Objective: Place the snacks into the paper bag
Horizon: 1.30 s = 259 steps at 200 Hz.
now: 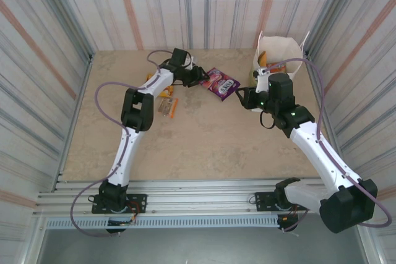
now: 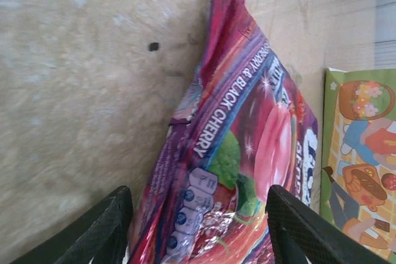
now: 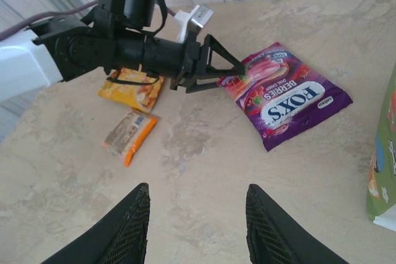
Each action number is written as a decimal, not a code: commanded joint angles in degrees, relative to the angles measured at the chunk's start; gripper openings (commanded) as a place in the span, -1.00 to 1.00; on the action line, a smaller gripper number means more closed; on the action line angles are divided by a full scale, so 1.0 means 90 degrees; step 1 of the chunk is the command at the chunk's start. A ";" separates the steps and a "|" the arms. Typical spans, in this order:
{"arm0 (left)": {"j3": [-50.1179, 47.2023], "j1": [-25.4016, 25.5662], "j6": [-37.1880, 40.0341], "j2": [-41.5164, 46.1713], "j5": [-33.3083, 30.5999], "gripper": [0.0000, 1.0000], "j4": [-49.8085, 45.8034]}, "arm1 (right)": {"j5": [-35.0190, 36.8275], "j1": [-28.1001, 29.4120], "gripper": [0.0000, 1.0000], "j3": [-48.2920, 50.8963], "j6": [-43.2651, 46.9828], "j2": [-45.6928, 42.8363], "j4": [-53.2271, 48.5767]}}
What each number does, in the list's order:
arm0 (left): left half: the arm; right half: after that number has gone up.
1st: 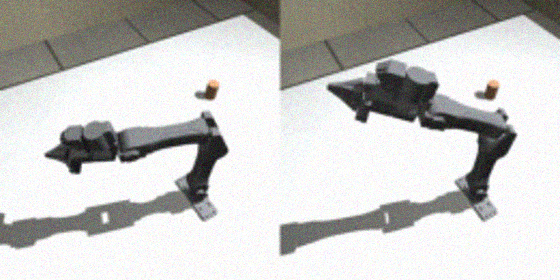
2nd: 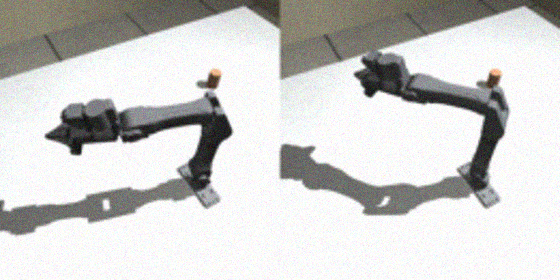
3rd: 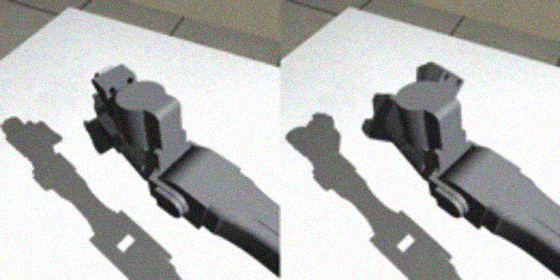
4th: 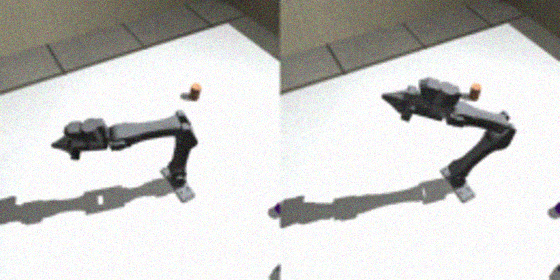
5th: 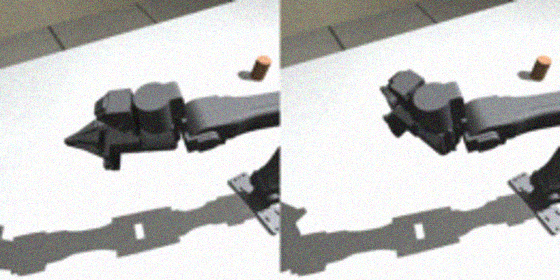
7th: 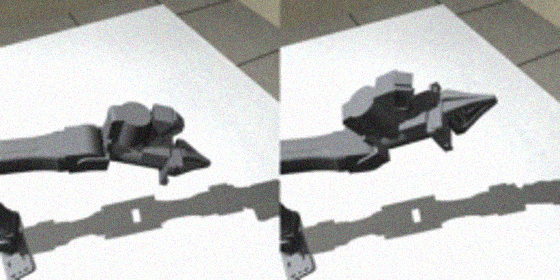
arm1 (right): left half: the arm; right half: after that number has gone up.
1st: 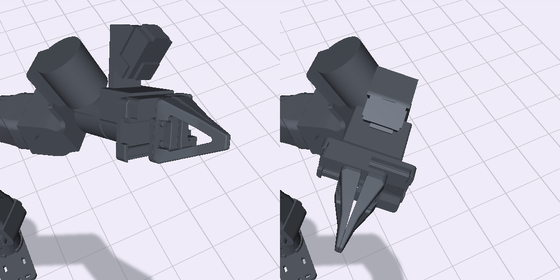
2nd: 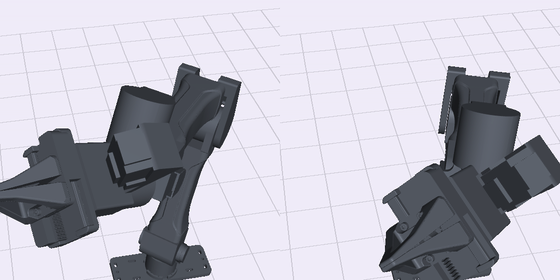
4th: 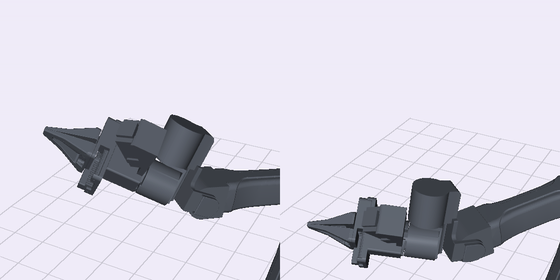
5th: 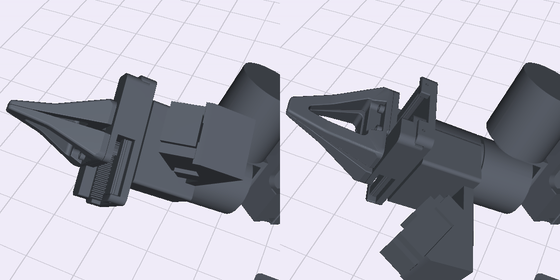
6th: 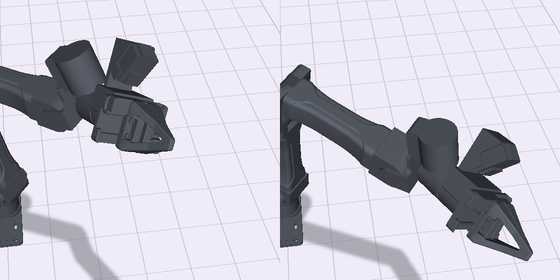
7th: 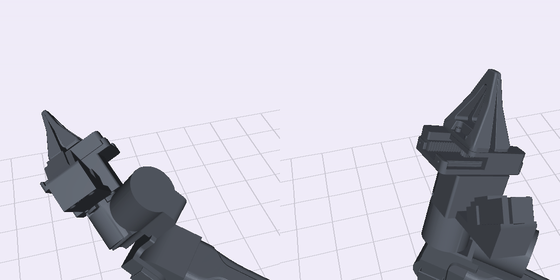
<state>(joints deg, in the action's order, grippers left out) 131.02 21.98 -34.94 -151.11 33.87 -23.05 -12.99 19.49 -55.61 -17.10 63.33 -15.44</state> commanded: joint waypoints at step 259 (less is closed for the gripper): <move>-0.0486 0.1028 0.5402 0.3268 -0.1198 -1.00 -0.2990 | -0.0010 -0.0161 -0.12 0.0205 0.1055 -0.1574 -0.0513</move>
<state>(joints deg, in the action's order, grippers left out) 123.72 29.23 -2.37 -127.33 26.22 -39.03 -11.68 18.35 -53.98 -12.14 49.39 -17.50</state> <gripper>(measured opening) 0.054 0.437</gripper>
